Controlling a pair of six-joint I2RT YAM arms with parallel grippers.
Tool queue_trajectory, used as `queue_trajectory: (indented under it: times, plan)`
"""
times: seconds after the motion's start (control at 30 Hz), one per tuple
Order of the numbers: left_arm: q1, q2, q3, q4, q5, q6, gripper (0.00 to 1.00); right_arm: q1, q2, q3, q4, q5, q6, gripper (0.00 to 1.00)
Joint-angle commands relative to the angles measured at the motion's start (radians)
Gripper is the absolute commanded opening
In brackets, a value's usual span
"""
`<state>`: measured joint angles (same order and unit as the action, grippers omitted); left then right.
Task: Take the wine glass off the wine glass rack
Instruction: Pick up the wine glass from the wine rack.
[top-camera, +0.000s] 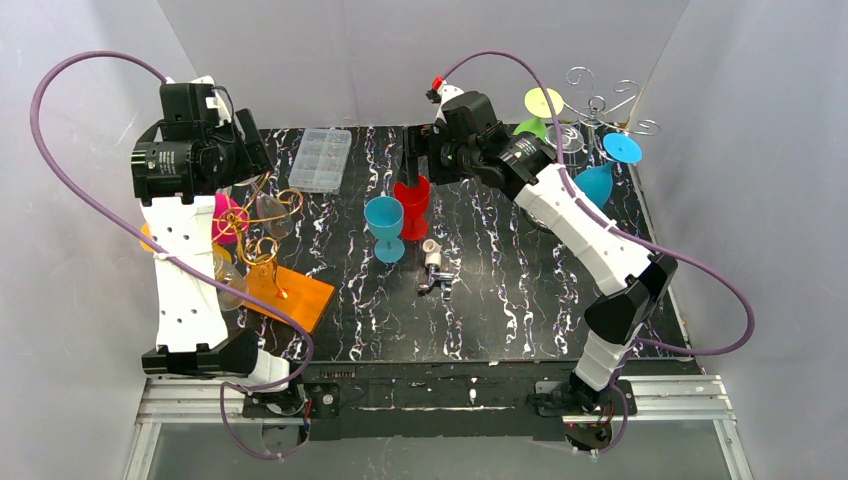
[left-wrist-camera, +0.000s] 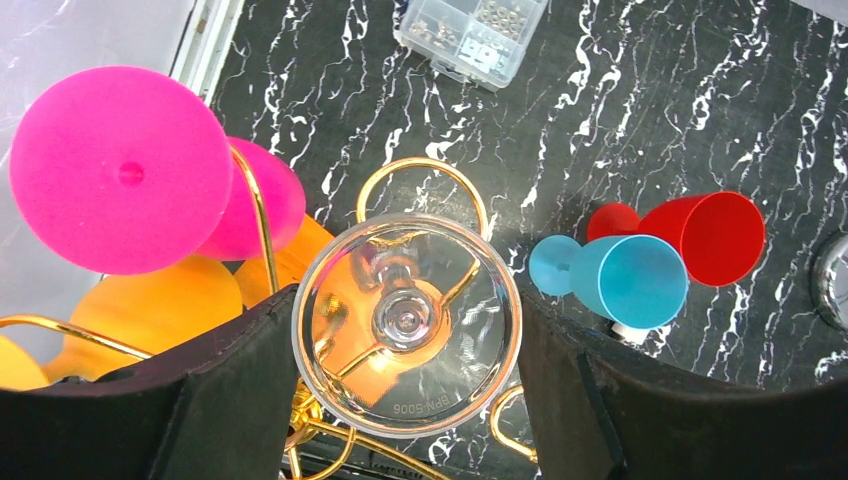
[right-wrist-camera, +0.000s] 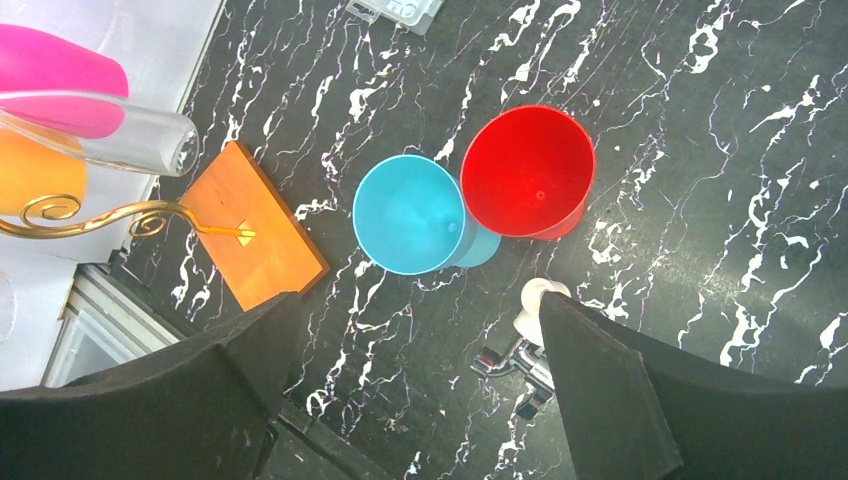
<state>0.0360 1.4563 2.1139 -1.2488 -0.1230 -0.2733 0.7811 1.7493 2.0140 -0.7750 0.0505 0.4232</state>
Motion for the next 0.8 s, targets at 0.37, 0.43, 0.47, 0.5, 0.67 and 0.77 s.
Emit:
queue_trajectory:
  times: [0.37, 0.43, 0.47, 0.5, 0.67, 0.77]
  plan:
    - [-0.002, 0.051, 0.122, -0.028, -0.144, -0.010, 0.41, 0.003, 0.009, 0.063, 0.014, -0.005, 0.004, 0.98]
    - [-0.002, 0.072, 0.145, -0.028, -0.155, -0.009, 0.41, 0.003, 0.010, 0.065, 0.013, -0.005, 0.004, 0.98]
    - [-0.002, 0.083, 0.154, -0.029, -0.161, -0.010, 0.41, 0.003, 0.010, 0.066, 0.013, -0.004, 0.002, 0.98]
    - [-0.002, 0.090, 0.162, -0.028, -0.171, -0.010, 0.41, 0.002, 0.010, 0.067, 0.011, -0.003, 0.003, 0.98]
    - [-0.002, 0.124, 0.185, -0.019, -0.186, -0.014, 0.41, 0.002, 0.010, 0.071, 0.008, -0.001, -0.004, 0.98]
    - [-0.002, 0.144, 0.212, -0.012, -0.188, -0.014, 0.41, 0.002, 0.012, 0.074, 0.006, 0.000, -0.006, 0.98]
